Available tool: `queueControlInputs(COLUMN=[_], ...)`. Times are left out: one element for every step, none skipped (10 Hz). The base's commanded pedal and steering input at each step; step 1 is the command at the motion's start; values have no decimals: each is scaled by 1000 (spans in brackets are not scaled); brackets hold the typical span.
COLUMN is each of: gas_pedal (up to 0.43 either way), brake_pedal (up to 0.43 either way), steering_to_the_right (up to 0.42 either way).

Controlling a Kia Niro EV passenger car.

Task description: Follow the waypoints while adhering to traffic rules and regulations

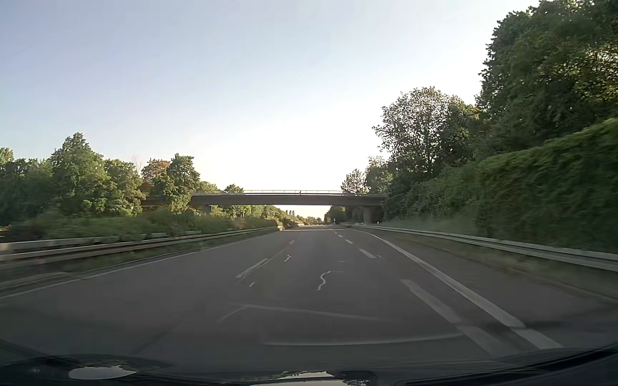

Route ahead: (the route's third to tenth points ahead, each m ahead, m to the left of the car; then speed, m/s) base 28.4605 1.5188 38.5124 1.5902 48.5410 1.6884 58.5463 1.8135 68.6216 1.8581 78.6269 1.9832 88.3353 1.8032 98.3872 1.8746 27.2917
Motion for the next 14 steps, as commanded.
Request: queueControlInputs(gas_pedal=[370,370,370,370,370,370,370,370,370,370,370,370,370,370], brake_pedal=[0,0,0,0,0,0,0,0,0,0,0,0,0,0], steering_to_the_right=[-2,-2,-1,-1,-1,-1,-1,-1,-1,-1,-1,-1,-2,-2])
